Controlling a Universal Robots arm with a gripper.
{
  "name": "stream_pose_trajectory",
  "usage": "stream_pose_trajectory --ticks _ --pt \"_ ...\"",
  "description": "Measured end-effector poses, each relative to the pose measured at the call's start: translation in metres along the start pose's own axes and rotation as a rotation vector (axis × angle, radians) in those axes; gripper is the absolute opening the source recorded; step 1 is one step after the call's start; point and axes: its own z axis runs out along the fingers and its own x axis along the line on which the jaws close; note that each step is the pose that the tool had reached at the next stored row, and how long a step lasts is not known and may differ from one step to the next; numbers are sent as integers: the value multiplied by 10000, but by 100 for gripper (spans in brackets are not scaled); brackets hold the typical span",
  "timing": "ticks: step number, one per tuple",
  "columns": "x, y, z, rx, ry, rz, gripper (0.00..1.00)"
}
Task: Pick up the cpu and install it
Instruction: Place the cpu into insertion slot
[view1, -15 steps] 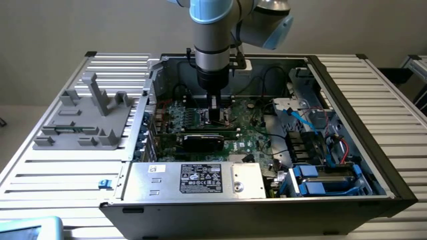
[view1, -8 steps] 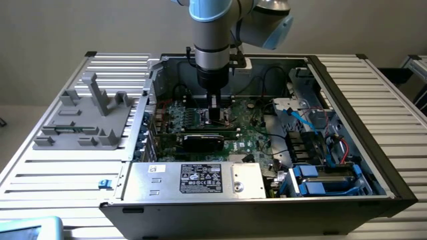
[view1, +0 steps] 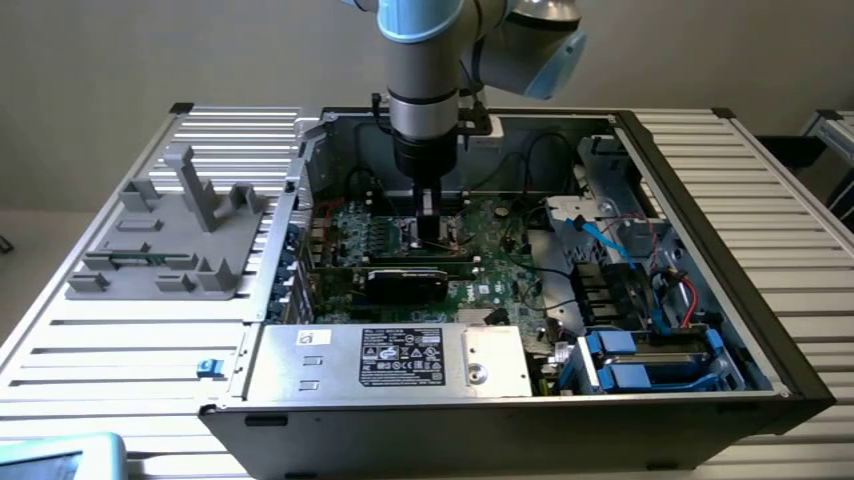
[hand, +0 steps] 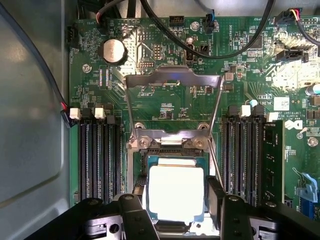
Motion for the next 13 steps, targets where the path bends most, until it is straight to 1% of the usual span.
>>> stream_pose_trajectory --ticks 2,7,10,13 --pt "11 -3 1 -1 -10 -2 56" --pt "39 -6 1 -16 -67 -7 56" --pt "39 -6 1 -30 -81 -57 56" --pt "40 -6 1 -31 -114 -126 56"
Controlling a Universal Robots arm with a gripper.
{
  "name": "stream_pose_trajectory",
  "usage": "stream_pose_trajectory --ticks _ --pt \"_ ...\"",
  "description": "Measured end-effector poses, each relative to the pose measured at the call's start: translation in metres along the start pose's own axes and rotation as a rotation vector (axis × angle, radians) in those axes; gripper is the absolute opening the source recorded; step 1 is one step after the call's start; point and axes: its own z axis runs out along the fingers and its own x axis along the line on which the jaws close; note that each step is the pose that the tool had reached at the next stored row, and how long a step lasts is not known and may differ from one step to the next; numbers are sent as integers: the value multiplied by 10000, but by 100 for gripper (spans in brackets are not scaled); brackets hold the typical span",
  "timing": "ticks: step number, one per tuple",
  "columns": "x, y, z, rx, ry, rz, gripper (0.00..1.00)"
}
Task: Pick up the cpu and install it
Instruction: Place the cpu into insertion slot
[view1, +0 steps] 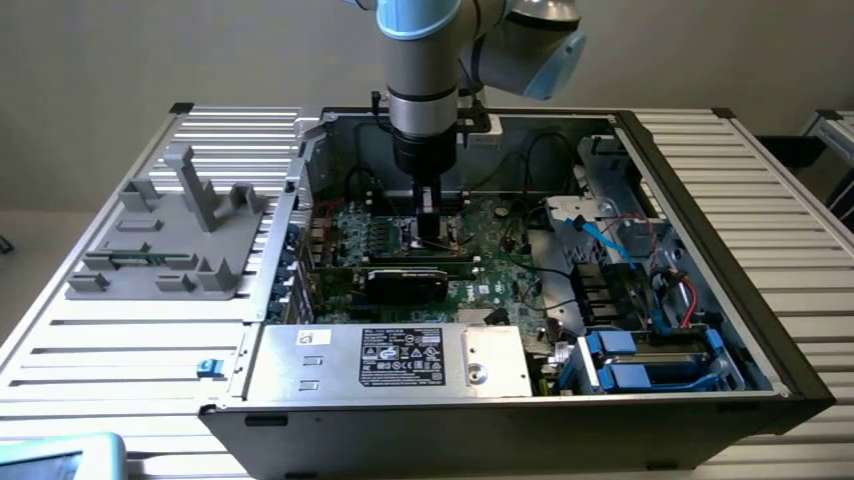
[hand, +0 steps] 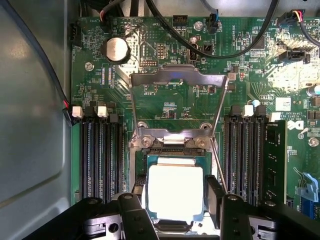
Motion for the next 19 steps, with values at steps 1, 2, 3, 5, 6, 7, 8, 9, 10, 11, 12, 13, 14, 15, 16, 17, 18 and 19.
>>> stream_pose_trajectory --ticks 1,2,3,5,6,7,8,9,10,11,12,13,14,15,16,17,18,19 --pt "0 0 0 0 0 -14 56" --pt "0 0 0 0 -1 -21 56" --pt "0 0 0 -1 -1 -25 56" --pt "0 0 1 -3 0 -30 56" --pt "1 0 3 -3 0 -31 56" --pt "0 0 5 -4 1 -30 56" --pt "0 0 8 -4 1 -31 56" --pt "0 -1 11 -4 0 -31 56" --pt "0 -1 15 -4 0 -31 56" --pt "0 -1 18 -3 0 -31 56" --pt "0 -1 21 -4 0 -31 56" --pt "0 -1 23 -4 0 -31 56" --pt "0 -1 26 -4 0 -30 56" --pt "0 -1 28 -3 0 -29 56" --pt "0 0 30 -3 0 -29 56" --pt "0 1 33 -4 1 -30 56" --pt "0 2 35 -1 1 -31 56" --pt "0 2 37 2 0 -29 56"
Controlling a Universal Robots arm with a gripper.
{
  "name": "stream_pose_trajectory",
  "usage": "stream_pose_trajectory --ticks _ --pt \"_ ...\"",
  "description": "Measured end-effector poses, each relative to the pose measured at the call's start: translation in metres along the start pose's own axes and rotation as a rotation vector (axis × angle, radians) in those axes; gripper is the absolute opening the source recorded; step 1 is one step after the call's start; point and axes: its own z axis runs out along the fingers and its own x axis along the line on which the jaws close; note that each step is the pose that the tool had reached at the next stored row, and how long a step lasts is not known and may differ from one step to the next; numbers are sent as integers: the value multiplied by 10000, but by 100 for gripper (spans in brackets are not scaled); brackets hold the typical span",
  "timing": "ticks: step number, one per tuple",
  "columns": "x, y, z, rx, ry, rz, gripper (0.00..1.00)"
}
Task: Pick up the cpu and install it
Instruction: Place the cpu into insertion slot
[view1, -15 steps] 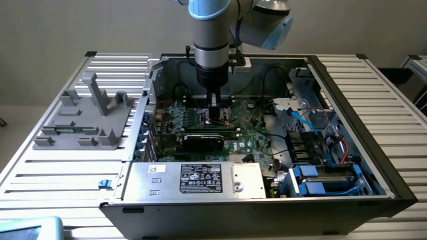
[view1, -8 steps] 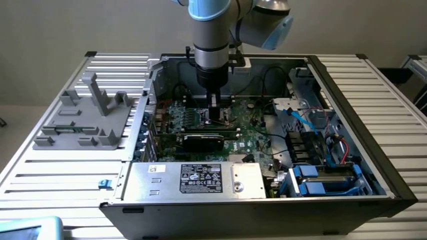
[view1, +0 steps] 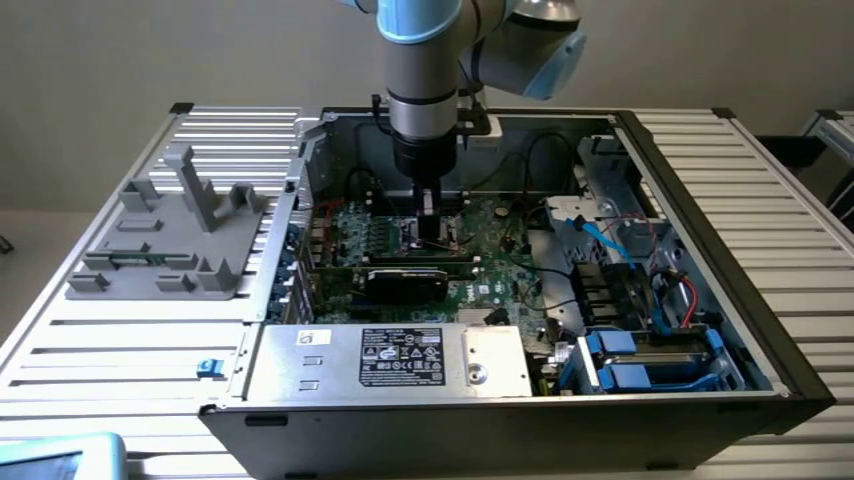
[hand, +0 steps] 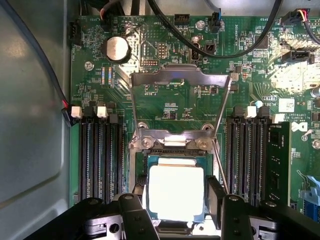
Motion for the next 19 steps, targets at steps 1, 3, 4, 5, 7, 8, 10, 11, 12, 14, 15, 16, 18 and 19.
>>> stream_pose_trajectory --ticks 1,3,4,5,7,8,10,11,12,14,15,16,18,19 --pt "0 0 2 4 0 5 56" --pt "0 0 7 21 -2 21 56" --pt "0 1 8 33 -3 30 56" --pt "0 3 9 50 -4 38 56" --pt "-3 6 11 97 -3 52 56" --pt "-3 6 11 100 -3 52 56" --pt "-3 6 11 103 -5 54 56" --pt "-3 9 12 103 -5 53 56" --pt "-3 13 13 102 -3 52 56" --pt "-3 22 16 102 -3 55 56" --pt "-3 22 16 103 -5 55 56" --pt "-3 22 19 102 -3 56 56" --pt "-3 23 27 100 -2 56 56" --pt "-3 22 30 101 -3 55 56"
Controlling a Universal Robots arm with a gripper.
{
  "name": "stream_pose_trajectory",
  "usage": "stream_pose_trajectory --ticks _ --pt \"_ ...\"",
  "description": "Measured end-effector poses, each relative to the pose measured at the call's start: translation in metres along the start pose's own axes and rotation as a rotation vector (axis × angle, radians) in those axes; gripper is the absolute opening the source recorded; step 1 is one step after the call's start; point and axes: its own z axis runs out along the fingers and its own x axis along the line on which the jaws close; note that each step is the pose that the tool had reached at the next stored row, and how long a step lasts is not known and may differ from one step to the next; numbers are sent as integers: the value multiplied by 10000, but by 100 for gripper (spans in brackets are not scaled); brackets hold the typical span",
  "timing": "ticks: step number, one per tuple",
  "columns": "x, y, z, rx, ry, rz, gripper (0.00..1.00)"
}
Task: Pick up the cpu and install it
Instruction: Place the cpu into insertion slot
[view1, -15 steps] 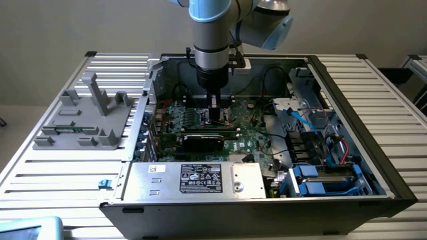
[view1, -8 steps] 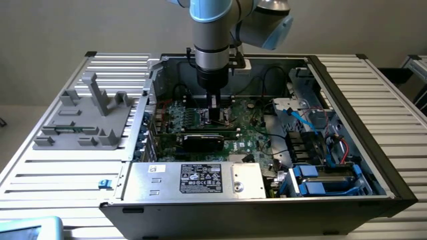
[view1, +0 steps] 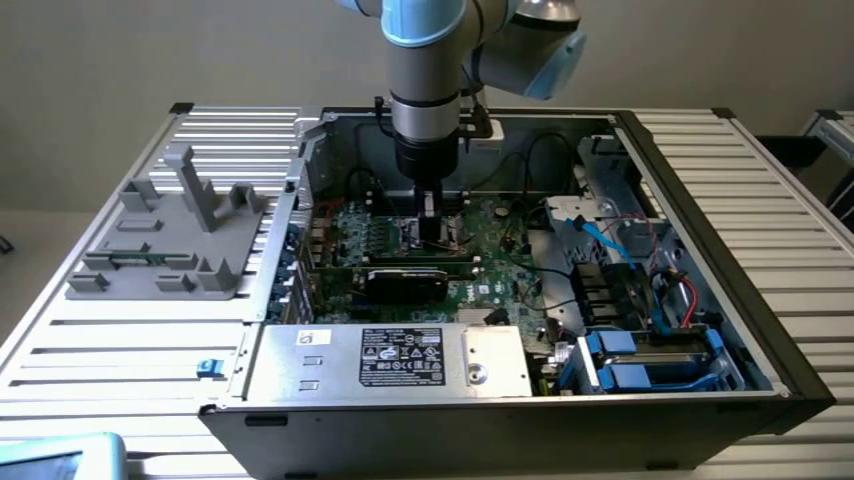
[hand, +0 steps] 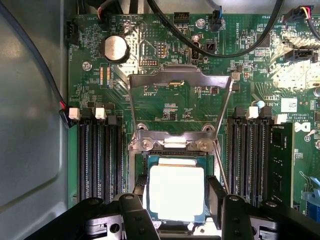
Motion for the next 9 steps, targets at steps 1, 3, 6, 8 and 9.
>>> stream_pose_trajectory --ticks 1,3,6,8,9 --pt "-1 -1 3 1 2 0 56" --pt "-1 -1 6 2 14 1 56" --pt "0 -1 12 1 28 2 56" --pt "0 -1 14 4 29 2 56" --pt "0 -1 14 7 29 3 56"
